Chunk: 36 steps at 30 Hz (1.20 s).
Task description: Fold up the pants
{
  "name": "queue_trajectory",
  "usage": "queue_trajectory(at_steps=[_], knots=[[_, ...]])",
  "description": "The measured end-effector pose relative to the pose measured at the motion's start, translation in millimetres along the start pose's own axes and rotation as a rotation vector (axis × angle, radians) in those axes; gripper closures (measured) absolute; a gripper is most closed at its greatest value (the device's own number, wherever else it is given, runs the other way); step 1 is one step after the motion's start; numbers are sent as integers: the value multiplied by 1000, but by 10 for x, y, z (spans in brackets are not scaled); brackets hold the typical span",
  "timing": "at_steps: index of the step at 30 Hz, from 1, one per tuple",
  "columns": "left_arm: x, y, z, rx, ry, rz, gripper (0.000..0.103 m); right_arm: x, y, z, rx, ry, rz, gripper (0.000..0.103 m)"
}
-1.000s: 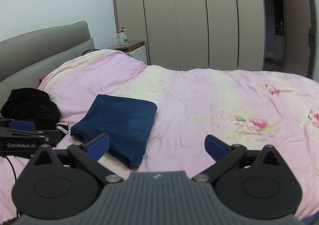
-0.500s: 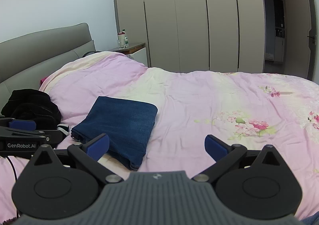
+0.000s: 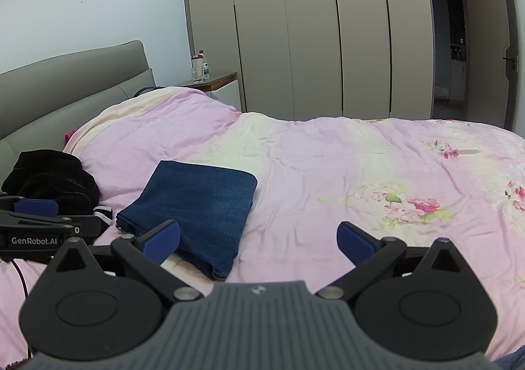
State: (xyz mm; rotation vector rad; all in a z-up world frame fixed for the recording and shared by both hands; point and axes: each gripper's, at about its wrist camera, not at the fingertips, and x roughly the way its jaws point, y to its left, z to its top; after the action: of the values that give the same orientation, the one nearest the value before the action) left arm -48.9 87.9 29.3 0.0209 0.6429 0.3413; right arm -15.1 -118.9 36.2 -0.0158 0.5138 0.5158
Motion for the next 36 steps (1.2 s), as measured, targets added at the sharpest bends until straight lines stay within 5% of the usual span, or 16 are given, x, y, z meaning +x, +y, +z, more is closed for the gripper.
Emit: queue_trajectory(at_steps=[36], knots=[[-133,-79,-10,9,-46,-36,16,-30,15,-15,19,13,0,5]])
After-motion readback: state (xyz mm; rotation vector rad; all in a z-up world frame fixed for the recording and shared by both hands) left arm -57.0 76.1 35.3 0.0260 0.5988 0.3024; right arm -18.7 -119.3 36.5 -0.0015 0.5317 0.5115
